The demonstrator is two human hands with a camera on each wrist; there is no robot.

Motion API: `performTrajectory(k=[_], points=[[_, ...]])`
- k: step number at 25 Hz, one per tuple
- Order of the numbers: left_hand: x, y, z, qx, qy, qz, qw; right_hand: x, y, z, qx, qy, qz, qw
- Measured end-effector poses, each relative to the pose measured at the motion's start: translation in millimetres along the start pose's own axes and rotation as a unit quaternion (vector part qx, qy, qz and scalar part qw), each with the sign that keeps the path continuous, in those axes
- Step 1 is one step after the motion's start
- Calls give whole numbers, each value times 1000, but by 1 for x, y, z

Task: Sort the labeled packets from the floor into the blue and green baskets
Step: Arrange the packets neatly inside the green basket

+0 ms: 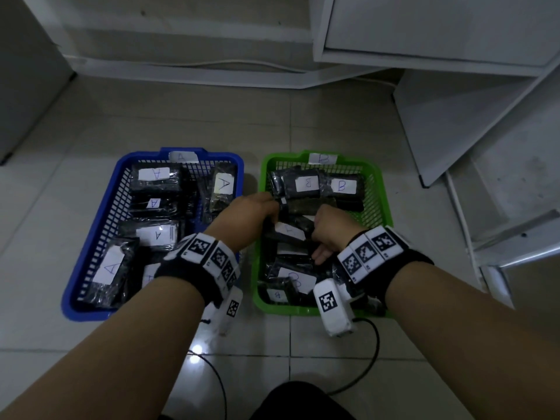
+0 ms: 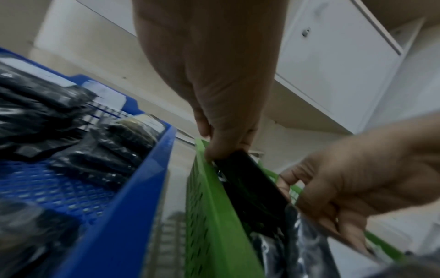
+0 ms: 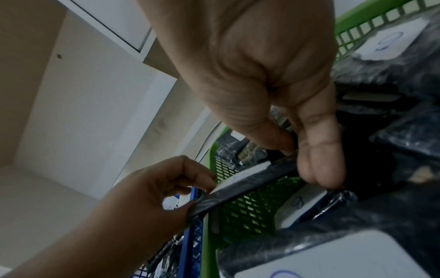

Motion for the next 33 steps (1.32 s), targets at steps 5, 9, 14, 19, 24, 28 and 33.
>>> performTrajectory(k=[5, 9, 14, 19, 24, 28, 33], points=[[-12, 7, 15, -21, -117, 97, 988, 7, -4, -4, 55, 46, -71, 995], [-22, 16, 10, -27, -186, 86, 978, 0, -2, -2, 41, -12, -135, 990], [-24, 21, 18, -29, -206, 164, 964, -16, 2, -9, 57, -82, -257, 961], [-24, 24, 32, -60, -215, 178, 958, -20, 7, -5, 102, -49, -318, 942], [-32, 16, 33, -88, -229, 103, 964, 27, -19, 6, 132, 91, -241, 957], [-36, 8, 29, -69, -238, 30, 968, 39, -22, 21, 172, 159, -249, 940], [-37, 7, 34, -56, -215, 27, 975, 29, -24, 36, 205, 163, -327, 908]])
Point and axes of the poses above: each hand's wrist, its own z-axis towards the middle knuckle, its own x-axis out of the back of the hand, y = z × x, the point moved 5 cm from there along z, towards the middle knuckle, and after that the axes turned 10 degrees about -x, right-handed, at the moved point
